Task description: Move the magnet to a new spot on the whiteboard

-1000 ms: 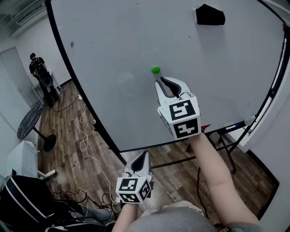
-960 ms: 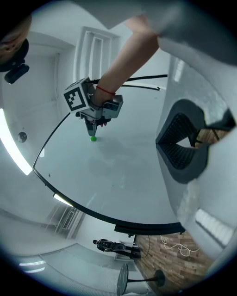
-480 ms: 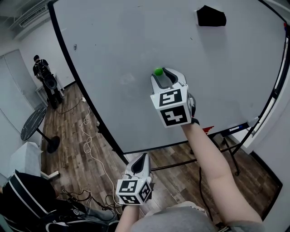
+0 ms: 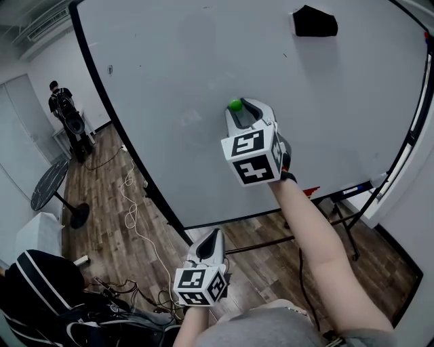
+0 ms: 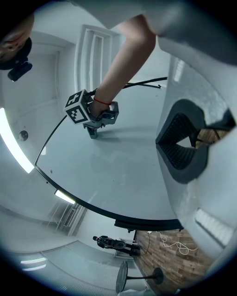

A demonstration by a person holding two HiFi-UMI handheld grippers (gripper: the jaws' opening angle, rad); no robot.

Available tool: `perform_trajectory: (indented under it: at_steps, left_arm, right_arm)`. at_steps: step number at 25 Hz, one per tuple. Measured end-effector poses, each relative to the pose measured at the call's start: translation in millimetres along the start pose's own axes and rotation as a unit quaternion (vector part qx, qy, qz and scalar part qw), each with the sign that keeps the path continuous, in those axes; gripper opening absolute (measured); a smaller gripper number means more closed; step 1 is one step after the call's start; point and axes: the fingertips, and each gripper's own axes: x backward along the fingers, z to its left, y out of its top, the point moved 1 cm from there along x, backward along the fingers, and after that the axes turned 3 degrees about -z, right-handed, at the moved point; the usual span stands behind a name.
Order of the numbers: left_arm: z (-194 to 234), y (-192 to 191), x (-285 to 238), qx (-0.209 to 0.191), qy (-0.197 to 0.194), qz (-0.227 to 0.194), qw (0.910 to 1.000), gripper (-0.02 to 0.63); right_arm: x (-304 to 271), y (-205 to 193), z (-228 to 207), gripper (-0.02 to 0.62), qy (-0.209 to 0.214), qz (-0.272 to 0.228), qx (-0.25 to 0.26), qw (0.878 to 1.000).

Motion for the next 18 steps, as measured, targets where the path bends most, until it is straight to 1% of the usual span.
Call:
perform_trajectory:
  at_steps: [3,10,18]
  left_arm:
    - [-3,-2,0,-0.001,-0.004,0.001,1.0,0.005]
    - [-1,-1,5,0.0,-0.002,0.003,1.0,0.005]
    - [-5,-1,14,-0.002,-0.006,0.003,1.0,0.005]
  right_arm:
    - [0,-1,1,0.123,0.001,-0.001,0.003,1.0]
    - [6,-6,-2,0.121,0.003,0.01,-0.013,1.0]
    - [43,-10,13,0.121,0.014,0.006,-0.024,1.0]
